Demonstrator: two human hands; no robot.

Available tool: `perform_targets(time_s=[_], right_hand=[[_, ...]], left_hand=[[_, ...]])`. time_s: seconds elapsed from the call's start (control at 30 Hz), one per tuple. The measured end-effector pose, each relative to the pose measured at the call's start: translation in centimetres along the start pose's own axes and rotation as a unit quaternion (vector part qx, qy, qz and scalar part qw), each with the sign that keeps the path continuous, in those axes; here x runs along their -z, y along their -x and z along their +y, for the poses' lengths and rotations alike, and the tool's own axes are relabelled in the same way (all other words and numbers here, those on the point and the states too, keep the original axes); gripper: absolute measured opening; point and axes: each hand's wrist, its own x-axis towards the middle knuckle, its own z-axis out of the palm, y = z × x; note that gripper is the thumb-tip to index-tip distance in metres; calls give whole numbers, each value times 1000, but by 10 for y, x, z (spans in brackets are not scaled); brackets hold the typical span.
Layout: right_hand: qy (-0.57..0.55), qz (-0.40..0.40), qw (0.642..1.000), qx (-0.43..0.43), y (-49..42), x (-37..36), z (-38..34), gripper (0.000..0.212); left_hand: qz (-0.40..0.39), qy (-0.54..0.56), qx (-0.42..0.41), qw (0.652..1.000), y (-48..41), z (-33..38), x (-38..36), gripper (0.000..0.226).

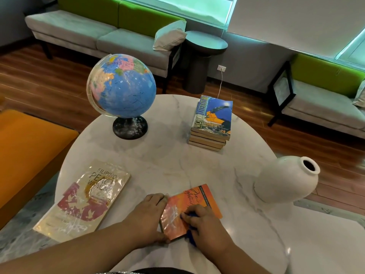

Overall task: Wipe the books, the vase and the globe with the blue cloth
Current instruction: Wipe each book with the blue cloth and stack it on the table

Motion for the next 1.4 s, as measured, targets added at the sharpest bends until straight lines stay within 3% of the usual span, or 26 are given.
perform_targets(time_s=[0.13, 0.33, 0.5, 0.67, 0.87, 0.97, 1.0, 1.1, 1.2, 1.33, 1.4], right_hand=[[-2, -46, 998, 31, 2, -9, -8, 35], [18, 1, 1000, -23, 4, -1, 7, 35], [6, -80, 995, 53, -1, -5, -14, 34], [-9, -31, 999, -7, -2, 1, -1, 33], [-17, -80, 995, 64, -4, -8, -15, 40], [-16, -21, 997, 69, -9, -11, -5, 27], [28, -4, 997, 76, -8, -13, -1, 34], [56, -33, 996, 68, -3, -17, -6, 38], [-12, -71, 994, 78, -9, -27, -10, 28], [39, -4, 997, 62, -12, -21, -3, 36], [60, 8, 997, 42, -7, -19, -5, 16]], left_hand=[[-2, -4, -4, 1000, -1, -2, -1, 119], [-2, -8, -5, 1000, -2, -3, -1, 116], [0, -9, -2, 1000, -2, -4, -2, 117], [-4, -1, -3, 1000, -2, -5, -3, 116], [-6, 7, -7, 1000, -2, -8, -3, 115], [-9, 10, -7, 1000, -3, -7, -1, 115], [-9, 13, -7, 1000, -3, -8, -1, 114], [-4, 23, -9, 1000, -2, -11, -2, 113], [0, 22, -15, 1000, -2, -10, -2, 111], [-1, 18, -12, 1000, -2, -9, -1, 112], [-2, 16, -10, 1000, -2, -9, -1, 112]])
